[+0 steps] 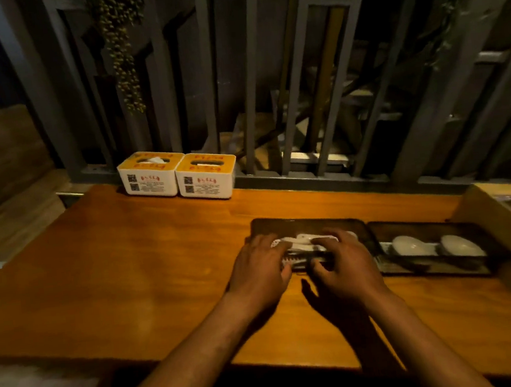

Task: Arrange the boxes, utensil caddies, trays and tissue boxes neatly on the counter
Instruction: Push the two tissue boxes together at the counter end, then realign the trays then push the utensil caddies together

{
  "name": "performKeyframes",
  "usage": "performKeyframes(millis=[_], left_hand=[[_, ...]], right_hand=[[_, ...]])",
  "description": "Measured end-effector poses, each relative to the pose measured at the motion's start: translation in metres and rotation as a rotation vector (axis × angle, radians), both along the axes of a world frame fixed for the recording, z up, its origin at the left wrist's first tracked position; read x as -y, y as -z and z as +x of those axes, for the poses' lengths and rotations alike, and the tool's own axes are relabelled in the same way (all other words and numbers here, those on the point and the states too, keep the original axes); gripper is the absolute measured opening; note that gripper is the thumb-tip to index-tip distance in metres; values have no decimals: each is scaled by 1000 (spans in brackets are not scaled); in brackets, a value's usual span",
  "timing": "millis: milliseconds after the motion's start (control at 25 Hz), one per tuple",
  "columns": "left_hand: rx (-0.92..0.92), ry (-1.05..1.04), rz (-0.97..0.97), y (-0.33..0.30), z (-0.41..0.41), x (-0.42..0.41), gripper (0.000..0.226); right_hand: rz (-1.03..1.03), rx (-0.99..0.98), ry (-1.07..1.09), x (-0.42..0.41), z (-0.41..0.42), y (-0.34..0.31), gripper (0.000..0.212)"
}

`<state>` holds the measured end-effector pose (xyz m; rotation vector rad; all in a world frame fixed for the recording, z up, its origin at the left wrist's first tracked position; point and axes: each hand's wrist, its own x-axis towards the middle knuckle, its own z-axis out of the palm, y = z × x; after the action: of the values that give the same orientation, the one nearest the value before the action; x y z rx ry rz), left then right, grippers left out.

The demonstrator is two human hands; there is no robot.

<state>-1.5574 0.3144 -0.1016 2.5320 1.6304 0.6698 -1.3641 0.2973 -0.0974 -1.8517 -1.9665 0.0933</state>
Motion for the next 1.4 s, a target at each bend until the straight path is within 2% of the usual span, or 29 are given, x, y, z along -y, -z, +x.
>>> performKeyframes(millis=[120, 240, 400, 600, 720, 880, 960, 1400], left_hand=[[-69, -104, 1, 7, 31, 8, 47], [-82, -185, 3, 14, 40, 15, 47], [-142, -225, -8, 14, 37, 2, 46], [-134, -231, -42, 6, 26, -58, 44], [-137, -226, -33, 9, 21, -103, 44], [-147, -177, -36, 9, 16, -167, 46], [-129, -158, -22, 12, 15, -195, 46], [-174, -142, 21, 31, 4, -277, 58]], right_hand=[[-64, 148, -14, 16, 47, 8, 62], [-103, 251, -85, 8, 69, 11, 61], [-106, 240, -151, -16, 66, 8, 59], [-107, 230, -111, -64, 39, 3, 61], [-125, 241, -77, -101, 32, 10, 71], [-159, 244, -14, -156, 20, 20, 99], [-171, 252, 9, -179, 17, 20, 107], [-167, 301, 10, -267, 12, 25, 111]])
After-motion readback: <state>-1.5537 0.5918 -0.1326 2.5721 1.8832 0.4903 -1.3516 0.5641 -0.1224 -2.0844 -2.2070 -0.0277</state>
